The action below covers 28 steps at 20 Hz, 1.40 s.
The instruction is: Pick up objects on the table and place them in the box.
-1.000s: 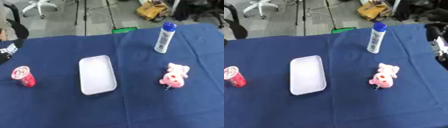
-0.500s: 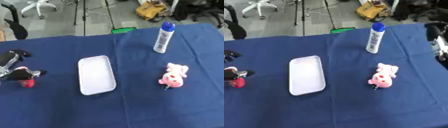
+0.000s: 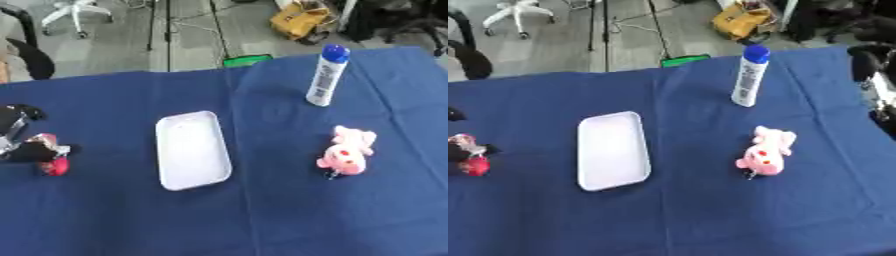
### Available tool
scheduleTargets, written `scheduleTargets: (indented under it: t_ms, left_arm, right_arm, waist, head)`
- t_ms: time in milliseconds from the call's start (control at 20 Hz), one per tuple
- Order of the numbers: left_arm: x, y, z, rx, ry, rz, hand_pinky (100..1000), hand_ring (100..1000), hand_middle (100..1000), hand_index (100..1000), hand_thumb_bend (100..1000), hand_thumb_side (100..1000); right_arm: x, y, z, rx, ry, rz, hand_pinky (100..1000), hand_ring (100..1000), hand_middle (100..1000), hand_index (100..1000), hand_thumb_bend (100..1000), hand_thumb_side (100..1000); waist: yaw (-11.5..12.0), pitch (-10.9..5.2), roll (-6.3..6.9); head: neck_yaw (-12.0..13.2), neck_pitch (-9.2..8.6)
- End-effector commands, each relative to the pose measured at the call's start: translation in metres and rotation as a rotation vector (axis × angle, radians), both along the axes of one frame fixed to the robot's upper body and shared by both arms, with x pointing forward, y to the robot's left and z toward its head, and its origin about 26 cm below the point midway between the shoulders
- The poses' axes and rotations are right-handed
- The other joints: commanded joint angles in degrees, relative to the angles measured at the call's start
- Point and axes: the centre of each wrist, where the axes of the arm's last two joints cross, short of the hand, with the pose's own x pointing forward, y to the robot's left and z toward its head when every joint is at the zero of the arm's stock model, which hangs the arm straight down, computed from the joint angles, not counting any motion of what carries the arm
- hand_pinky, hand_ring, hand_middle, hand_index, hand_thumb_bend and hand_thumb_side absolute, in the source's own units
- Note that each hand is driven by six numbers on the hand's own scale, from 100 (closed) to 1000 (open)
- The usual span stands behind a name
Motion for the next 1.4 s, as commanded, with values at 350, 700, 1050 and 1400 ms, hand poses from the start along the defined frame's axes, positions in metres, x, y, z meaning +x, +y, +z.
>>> scheduleTargets:
  t_ms: [350,700,1050,1400]
  left_arm:
    - [0.004,0.005,-0.008,-0.056,0.038,0.002,649,665,714,800,792,560]
    - [0.013,0.002,-0.019,-0.091,-0.043,0.001,592,571,620,745,716,510]
    - [0.017,-0.001,-0.024,-0.121,-0.111,0.001,364,370,518,682,426,346]
    - [0.017,-0.004,-0.015,-0.138,-0.129,-0.012,248,273,461,627,344,351]
  right_arm:
    - [-0.001,-0.003,0.008,-0.015,-0.025,-0.008,793,764,778,915,346,612]
    - [-0.001,-0.003,0.008,-0.014,-0.025,-0.008,793,764,779,915,346,612]
    - [-0.001,-0.003,0.007,-0.013,-0.024,-0.009,792,764,779,915,346,613]
    - [-0.001,-0.003,0.007,-0.014,-0.023,-0.011,792,764,779,915,346,613]
  waist:
    - [-0.03,-1.70,-0.81]
    - [-0.15,-1.66,-1.02]
    - [-0.07,-1.70,-1.26]
    - [-0.07,-1.73,-1.23]
  head:
    - [0.01,-0.60]
    - [0.02,-0.66]
    - [0.00,-0.75]
    - [-0.25,-0.74]
